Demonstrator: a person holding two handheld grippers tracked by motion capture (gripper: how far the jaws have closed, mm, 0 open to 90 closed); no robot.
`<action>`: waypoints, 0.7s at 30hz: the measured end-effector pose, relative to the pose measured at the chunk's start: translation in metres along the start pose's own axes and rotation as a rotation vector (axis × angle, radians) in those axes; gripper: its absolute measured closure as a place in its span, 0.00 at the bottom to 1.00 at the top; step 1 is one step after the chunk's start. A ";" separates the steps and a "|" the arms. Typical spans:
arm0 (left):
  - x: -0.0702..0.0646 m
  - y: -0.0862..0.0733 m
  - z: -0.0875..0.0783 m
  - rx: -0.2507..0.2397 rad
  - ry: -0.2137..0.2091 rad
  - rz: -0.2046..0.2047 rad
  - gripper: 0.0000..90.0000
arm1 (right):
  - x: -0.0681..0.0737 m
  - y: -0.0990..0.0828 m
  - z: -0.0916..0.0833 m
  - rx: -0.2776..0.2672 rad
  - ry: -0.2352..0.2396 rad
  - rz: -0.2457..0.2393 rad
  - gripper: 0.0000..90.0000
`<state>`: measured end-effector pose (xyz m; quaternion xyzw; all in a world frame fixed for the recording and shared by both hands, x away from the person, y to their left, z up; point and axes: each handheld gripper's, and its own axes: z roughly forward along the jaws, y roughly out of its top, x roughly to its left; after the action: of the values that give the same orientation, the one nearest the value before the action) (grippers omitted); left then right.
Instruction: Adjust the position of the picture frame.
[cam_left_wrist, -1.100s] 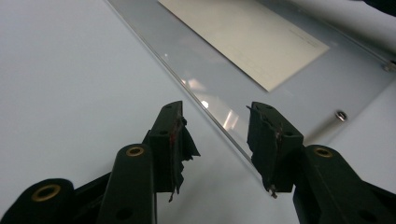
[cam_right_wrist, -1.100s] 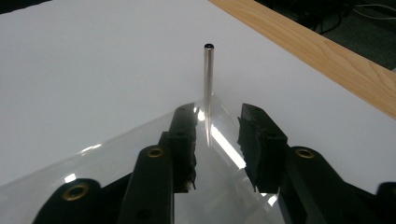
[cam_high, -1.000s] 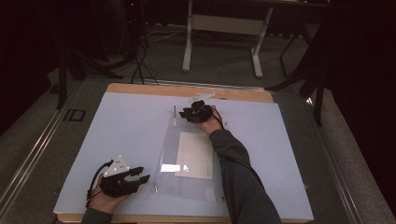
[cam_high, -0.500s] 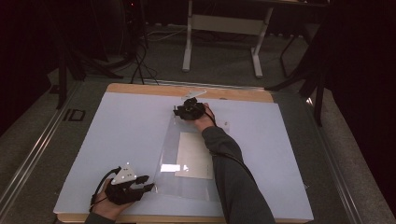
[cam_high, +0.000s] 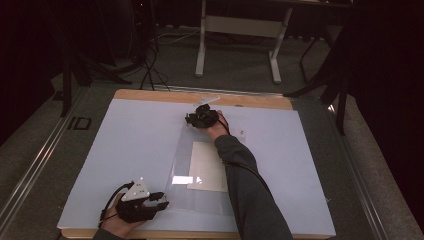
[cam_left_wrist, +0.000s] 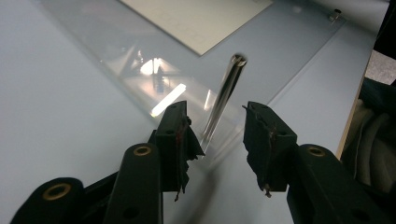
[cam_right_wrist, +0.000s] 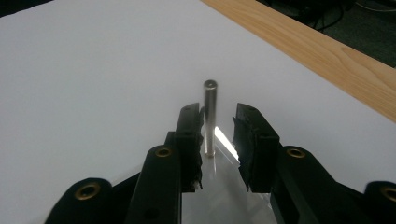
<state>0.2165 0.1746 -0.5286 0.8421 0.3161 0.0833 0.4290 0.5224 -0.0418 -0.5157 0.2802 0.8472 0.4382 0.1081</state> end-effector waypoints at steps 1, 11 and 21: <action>-0.001 0.002 0.003 0.002 -0.003 0.012 0.67 | -0.001 0.000 0.001 -0.005 0.000 0.008 0.80; -0.002 0.011 0.028 0.009 -0.005 0.013 0.81 | 0.000 0.005 0.019 -0.009 -0.004 0.030 0.81; -0.004 0.013 0.033 -0.002 0.054 0.008 0.93 | 0.007 0.005 0.031 0.012 -0.033 0.016 0.94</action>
<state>0.2328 0.1444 -0.5390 0.8403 0.3244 0.1079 0.4207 0.5319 -0.0141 -0.5293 0.2948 0.8457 0.4291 0.1168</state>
